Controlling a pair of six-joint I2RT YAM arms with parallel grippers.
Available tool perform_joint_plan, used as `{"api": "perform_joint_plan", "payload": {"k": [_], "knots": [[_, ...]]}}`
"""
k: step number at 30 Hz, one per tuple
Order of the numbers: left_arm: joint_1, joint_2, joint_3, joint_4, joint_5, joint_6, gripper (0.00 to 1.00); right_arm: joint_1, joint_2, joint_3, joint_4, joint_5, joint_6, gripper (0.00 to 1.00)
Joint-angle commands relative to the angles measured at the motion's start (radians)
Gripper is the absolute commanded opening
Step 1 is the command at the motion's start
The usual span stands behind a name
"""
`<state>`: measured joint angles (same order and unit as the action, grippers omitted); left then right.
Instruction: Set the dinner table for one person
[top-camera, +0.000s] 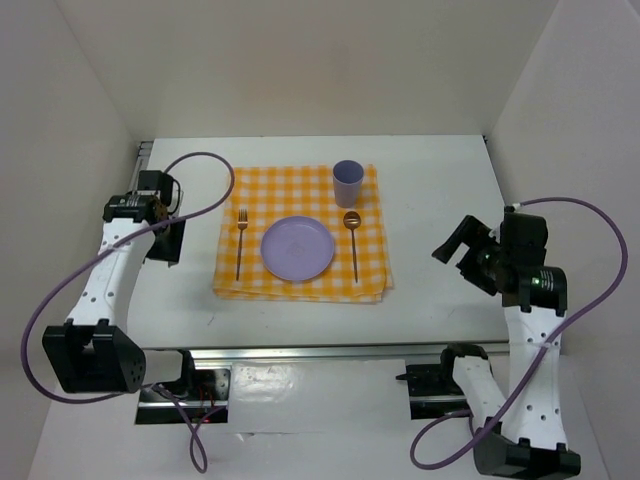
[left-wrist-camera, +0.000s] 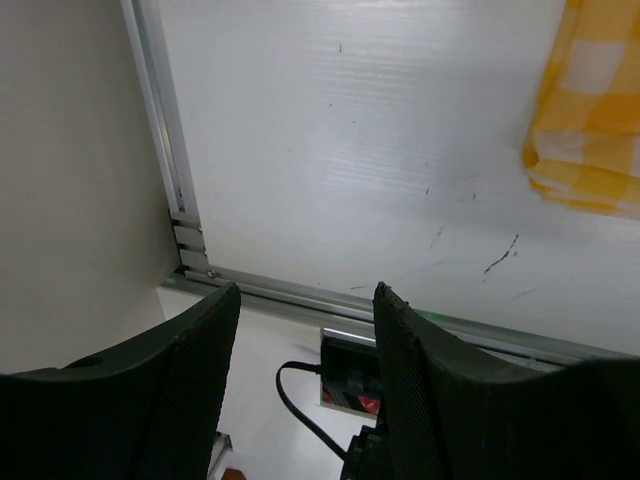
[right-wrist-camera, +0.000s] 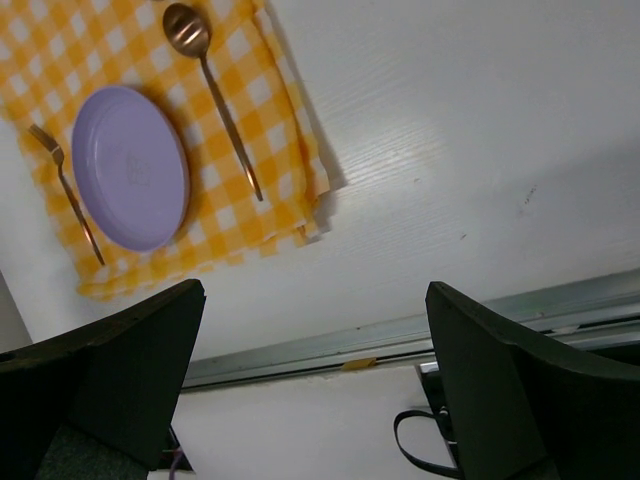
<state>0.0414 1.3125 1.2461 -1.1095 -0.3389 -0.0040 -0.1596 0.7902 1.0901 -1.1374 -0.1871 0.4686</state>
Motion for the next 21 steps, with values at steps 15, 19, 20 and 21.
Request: {"api": "perform_joint_plan", "payload": {"k": [15,19,20,21], "knots": [[-0.002,-0.217,-0.177,-0.066,-0.011,0.041,0.63,0.005,-0.163,0.028,-0.081,-0.091,-0.051,1.00],[-0.002,-0.249,-0.215,-0.055,-0.011,0.050,0.63,0.005,-0.201,0.017,-0.093,-0.100,-0.051,1.00],[-0.002,-0.260,-0.215,-0.055,-0.002,0.050,0.63,0.005,-0.212,0.017,-0.102,-0.100,-0.051,1.00],[-0.002,-0.260,-0.226,-0.055,0.009,0.050,0.63,0.005,-0.212,0.017,-0.102,-0.100,-0.051,1.00]]}}
